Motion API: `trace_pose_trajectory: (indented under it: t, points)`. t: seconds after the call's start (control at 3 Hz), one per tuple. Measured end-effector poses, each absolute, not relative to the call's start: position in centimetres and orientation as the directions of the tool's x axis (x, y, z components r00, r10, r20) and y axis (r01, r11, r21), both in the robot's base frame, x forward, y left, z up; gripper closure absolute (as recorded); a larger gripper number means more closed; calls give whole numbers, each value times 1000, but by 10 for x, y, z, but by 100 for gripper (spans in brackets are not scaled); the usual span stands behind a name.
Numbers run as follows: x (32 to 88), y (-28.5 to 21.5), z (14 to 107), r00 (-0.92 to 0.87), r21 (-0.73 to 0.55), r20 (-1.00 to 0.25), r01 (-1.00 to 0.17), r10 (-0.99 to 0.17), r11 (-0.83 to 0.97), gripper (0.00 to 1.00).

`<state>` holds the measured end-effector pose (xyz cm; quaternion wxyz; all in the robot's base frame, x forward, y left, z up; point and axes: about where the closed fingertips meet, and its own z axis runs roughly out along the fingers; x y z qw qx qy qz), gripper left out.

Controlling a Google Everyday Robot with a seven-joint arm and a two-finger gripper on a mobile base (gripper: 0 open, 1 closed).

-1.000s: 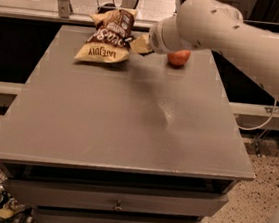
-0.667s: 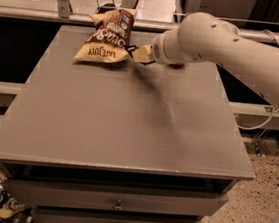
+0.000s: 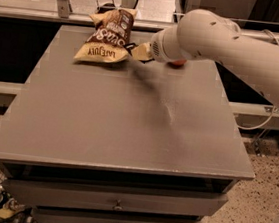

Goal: Move rxbar chocolate near brown chip bag

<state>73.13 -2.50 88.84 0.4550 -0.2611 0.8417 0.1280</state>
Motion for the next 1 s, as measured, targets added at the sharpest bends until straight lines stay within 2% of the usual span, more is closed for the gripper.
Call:
trace_pose_trajectory:
  t: [0.33, 0.67, 1.0]
  points:
    - [731, -23, 890, -447, -23, -834, -558, -324, 829, 16]
    - [730, -22, 891, -446, -23, -834, -560, -325, 828, 0]
    - [730, -22, 891, -445, -23, -834, -560, -325, 828, 0]
